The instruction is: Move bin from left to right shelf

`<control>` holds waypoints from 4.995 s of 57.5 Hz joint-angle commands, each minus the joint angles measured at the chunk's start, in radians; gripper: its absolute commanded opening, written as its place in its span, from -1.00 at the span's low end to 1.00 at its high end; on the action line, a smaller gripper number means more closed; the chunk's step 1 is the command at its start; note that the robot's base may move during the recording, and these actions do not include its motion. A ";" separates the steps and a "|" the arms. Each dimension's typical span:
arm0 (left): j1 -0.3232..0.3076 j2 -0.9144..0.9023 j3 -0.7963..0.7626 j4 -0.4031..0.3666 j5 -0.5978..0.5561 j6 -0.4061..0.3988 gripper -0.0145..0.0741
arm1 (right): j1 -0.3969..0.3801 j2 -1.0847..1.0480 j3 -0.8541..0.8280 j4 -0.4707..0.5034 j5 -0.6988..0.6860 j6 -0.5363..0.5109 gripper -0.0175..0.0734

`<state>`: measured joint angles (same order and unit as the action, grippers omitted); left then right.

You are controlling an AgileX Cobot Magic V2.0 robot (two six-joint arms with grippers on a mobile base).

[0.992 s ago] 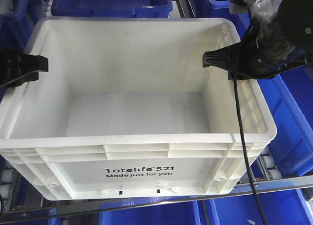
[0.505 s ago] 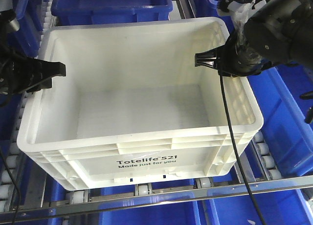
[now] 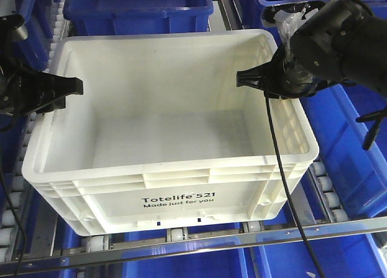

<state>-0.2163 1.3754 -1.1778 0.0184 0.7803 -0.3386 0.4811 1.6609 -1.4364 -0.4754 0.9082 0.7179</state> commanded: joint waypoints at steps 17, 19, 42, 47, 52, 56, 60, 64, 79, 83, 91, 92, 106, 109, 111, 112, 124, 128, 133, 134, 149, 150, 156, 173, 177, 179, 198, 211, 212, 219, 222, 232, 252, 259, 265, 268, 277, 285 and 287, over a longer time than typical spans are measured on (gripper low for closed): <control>-0.014 -0.038 -0.040 -0.051 -0.045 0.000 0.16 | -0.004 -0.048 -0.039 -0.019 -0.075 0.061 0.26; -0.014 -0.039 -0.040 -0.051 -0.041 0.000 0.16 | -0.004 -0.051 -0.039 -0.019 -0.075 0.061 0.28; -0.014 -0.123 -0.040 -0.044 -0.053 0.074 0.16 | -0.004 -0.145 -0.039 0.023 -0.067 -0.080 0.28; -0.014 -0.143 -0.040 -0.042 -0.047 0.102 0.16 | -0.004 -0.168 -0.039 0.064 -0.072 -0.145 0.28; -0.014 -0.168 -0.040 -0.042 -0.034 0.135 0.16 | -0.004 -0.196 -0.039 0.111 -0.080 -0.236 0.28; -0.014 -0.189 -0.040 -0.042 -0.022 0.156 0.16 | -0.005 -0.212 -0.039 0.137 -0.065 -0.316 0.28; -0.014 -0.208 -0.040 -0.042 -0.018 0.166 0.16 | -0.005 -0.222 -0.039 0.140 -0.047 -0.363 0.28; -0.014 -0.230 -0.019 -0.042 -0.013 0.211 0.16 | -0.005 -0.236 -0.032 0.149 -0.031 -0.407 0.28; -0.014 -0.257 0.098 -0.043 -0.050 0.224 0.16 | -0.109 -0.337 0.172 0.223 -0.164 -0.418 0.28; -0.014 -0.268 0.121 -0.043 -0.066 0.224 0.16 | -0.152 -0.385 0.228 0.268 -0.219 -0.450 0.28; -0.014 -0.307 0.156 -0.051 -0.111 0.224 0.16 | -0.210 -0.483 0.315 0.370 -0.300 -0.564 0.28; -0.014 -0.316 0.160 -0.053 -0.120 0.224 0.16 | -0.215 -0.494 0.327 0.381 -0.309 -0.586 0.28; -0.014 -0.478 0.241 -0.052 -0.191 0.225 0.16 | -0.215 -0.689 0.504 0.495 -0.472 -0.734 0.28; -0.014 -0.517 0.267 -0.052 -0.207 0.225 0.16 | -0.215 -0.736 0.551 0.505 -0.514 -0.734 0.28; -0.014 -0.545 0.286 -0.052 -0.217 0.225 0.16 | -0.215 -0.771 0.578 0.513 -0.542 -0.734 0.28; -0.014 -0.562 0.299 -0.051 -0.225 0.225 0.16 | -0.215 -0.783 0.588 0.515 -0.549 -0.734 0.28; -0.014 -0.763 0.432 -0.053 -0.279 0.233 0.16 | -0.215 -0.979 0.723 0.517 -0.580 -0.739 0.28; -0.014 -0.843 0.478 -0.053 -0.294 0.233 0.16 | -0.213 -1.050 0.773 0.517 -0.583 -0.740 0.28; -0.014 -0.949 0.537 -0.053 -0.329 0.233 0.16 | -0.213 -1.149 0.847 0.519 -0.609 -0.740 0.28; -0.014 -0.972 0.545 -0.053 -0.334 0.235 0.16 | -0.213 -1.163 0.864 0.520 -0.614 -0.740 0.28; -0.014 -1.284 0.733 -0.185 -0.341 0.356 0.16 | -0.213 -1.486 1.068 0.526 -0.651 -0.740 0.28; -0.014 -1.302 0.747 -0.195 -0.343 0.368 0.16 | -0.213 -1.505 1.082 0.526 -0.658 -0.740 0.28; -0.014 -1.366 0.824 -0.207 -0.348 0.418 0.16 | -0.213 -1.578 1.150 0.524 -0.724 -0.740 0.28; -0.014 -1.371 0.879 -0.207 -0.380 0.416 0.12 | -0.213 -1.601 1.229 0.512 -0.789 -0.740 0.15; -0.014 -1.371 0.879 -0.207 -0.360 0.416 -0.03 | -0.213 -1.601 1.229 0.508 -0.784 -0.741 -0.04; -0.014 -1.371 0.879 -0.207 -0.351 0.416 -0.13 | -0.213 -1.601 1.229 0.508 -0.783 -0.745 -0.14; -0.014 -1.371 0.879 -0.208 -0.346 0.416 -0.69 | -0.213 -1.601 1.229 0.513 -0.787 -0.761 -0.63; -0.014 -1.371 0.879 -0.208 -0.346 0.416 -0.69 | -0.213 -1.601 1.229 0.513 -0.787 -0.761 -0.63; -0.014 -1.371 0.879 -0.208 -0.346 0.416 -0.69 | -0.213 -1.601 1.229 0.513 -0.787 -0.761 -0.63; -0.014 -1.371 0.879 -0.208 -0.346 0.416 -0.69 | -0.213 -1.601 1.229 0.513 -0.787 -0.761 -0.63; -0.014 -1.371 0.879 -0.208 -0.346 0.416 -0.69 | -0.213 -1.601 1.229 0.513 -0.783 -0.761 -0.63; -0.014 -1.371 0.879 -0.208 -0.346 0.416 -0.69 | -0.213 -1.601 1.229 0.513 -0.781 -0.761 -0.63; 0.122 -1.374 1.009 -0.179 -0.449 0.414 -0.69 | -0.213 -1.601 1.229 0.513 -0.781 -0.761 -0.63; 0.178 -1.407 1.102 -0.179 -0.553 0.414 -0.69 | -0.213 -1.601 1.229 0.513 -0.781 -0.761 -0.63; 0.200 -1.404 1.187 -0.174 -0.691 0.405 -0.69 | -0.213 -1.601 1.229 0.513 -0.781 -0.761 -0.63; 0.200 -1.404 1.217 -0.174 -0.736 0.404 -0.69 | -0.213 -1.601 1.229 0.513 -0.781 -0.761 -0.63; 0.195 -1.404 1.224 -0.152 -0.750 0.400 -0.69 | -0.213 -1.601 1.229 0.513 -0.781 -0.761 -0.63; 0.194 -1.404 1.224 -0.120 -0.750 0.352 -0.69 | -0.213 -1.601 1.229 0.513 -0.781 -0.761 -0.63; 0.194 -1.404 1.224 -0.120 -0.750 0.352 -0.69 | -0.213 -1.601 1.229 0.513 -0.781 -0.761 -0.63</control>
<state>-0.0158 -0.0115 0.0256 -0.1081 0.1114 0.0368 0.2723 0.0481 -0.1806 0.0423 0.2047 -0.0341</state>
